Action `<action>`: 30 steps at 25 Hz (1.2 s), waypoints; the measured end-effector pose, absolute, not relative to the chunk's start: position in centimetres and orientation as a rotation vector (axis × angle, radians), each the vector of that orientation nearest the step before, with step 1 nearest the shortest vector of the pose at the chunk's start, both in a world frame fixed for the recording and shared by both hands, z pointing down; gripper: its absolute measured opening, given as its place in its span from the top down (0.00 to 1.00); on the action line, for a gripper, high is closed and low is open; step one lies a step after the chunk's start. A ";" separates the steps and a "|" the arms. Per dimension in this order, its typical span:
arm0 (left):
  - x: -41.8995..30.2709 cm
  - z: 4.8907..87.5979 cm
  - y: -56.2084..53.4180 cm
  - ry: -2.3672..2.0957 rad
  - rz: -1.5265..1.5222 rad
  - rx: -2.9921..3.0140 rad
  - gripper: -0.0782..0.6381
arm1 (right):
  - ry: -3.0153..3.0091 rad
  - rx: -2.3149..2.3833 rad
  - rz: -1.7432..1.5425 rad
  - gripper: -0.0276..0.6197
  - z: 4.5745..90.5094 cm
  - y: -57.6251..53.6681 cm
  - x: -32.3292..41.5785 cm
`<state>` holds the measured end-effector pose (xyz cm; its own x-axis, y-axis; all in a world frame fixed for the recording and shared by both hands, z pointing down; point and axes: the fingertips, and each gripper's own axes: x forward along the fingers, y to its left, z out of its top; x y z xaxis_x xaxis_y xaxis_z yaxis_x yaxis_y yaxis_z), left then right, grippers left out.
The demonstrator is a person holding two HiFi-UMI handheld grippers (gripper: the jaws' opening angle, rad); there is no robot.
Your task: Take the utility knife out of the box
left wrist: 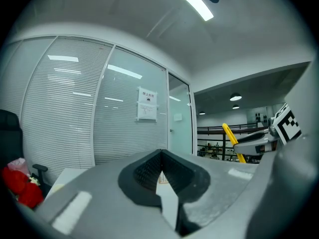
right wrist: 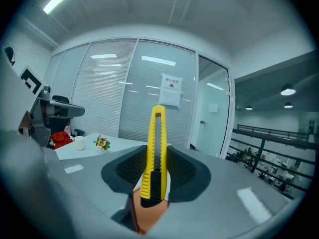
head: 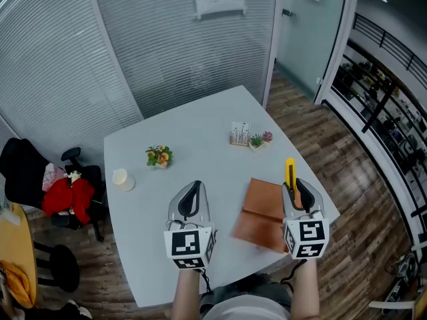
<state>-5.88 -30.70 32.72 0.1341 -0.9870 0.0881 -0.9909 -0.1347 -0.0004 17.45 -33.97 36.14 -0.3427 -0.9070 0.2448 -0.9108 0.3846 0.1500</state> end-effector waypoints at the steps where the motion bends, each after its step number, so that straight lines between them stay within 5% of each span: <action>1: -5.8 32.7 -30.7 -2.025 0.101 2.322 0.89 | -2.366 1.602 0.021 0.72 36.1 -33.9 17.5; 30: -5.0 32.7 -30.6 -1.997 0.108 2.344 0.89 | -2.388 1.651 0.066 0.72 35.8 -33.2 18.9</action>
<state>-5.00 -30.61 32.73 0.1583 -0.9831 0.0925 -0.9873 -0.1588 0.0010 18.86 -33.23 35.82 -0.3345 -0.9164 0.2197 -0.9272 0.3617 0.0970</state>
